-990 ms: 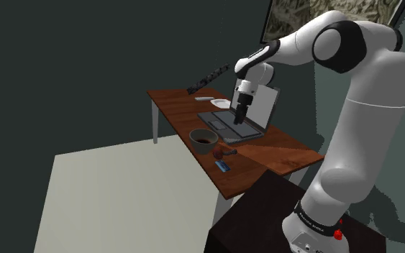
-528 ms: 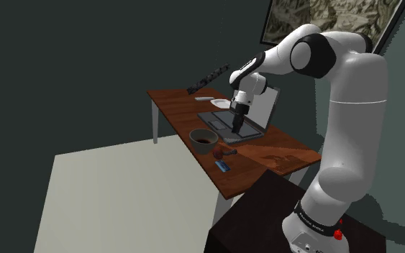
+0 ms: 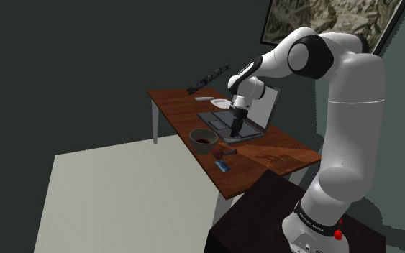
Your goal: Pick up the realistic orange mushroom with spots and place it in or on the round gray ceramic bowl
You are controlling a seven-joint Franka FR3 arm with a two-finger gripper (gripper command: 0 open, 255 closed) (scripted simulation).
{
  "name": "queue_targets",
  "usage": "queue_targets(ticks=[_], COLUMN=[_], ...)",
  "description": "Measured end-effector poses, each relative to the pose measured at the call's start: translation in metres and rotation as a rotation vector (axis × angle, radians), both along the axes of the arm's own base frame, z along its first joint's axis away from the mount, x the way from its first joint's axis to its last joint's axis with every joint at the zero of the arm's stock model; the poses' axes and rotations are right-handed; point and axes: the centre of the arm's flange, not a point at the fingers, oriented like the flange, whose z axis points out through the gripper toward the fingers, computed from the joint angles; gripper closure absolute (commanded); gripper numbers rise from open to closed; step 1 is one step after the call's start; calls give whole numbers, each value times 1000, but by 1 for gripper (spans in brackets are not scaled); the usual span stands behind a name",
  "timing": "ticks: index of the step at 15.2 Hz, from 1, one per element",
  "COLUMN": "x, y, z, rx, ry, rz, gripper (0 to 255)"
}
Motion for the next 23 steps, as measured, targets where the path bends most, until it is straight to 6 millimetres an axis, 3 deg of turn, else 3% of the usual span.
queue_targets(ticks=[2,3,12,13,15,20,23], x=[0,0,0,0,-2,-25,-27], y=[0,0,0,0,8,58,65], z=[0,0,0,0,-6,-44,-61], rx=[0,0,0,0,-17,-185,-207], ry=[0,0,0,0,-22,-284,-313], rz=[0,0,0,0,60,653,720], gripper=[0,255,255,0,0,0,0])
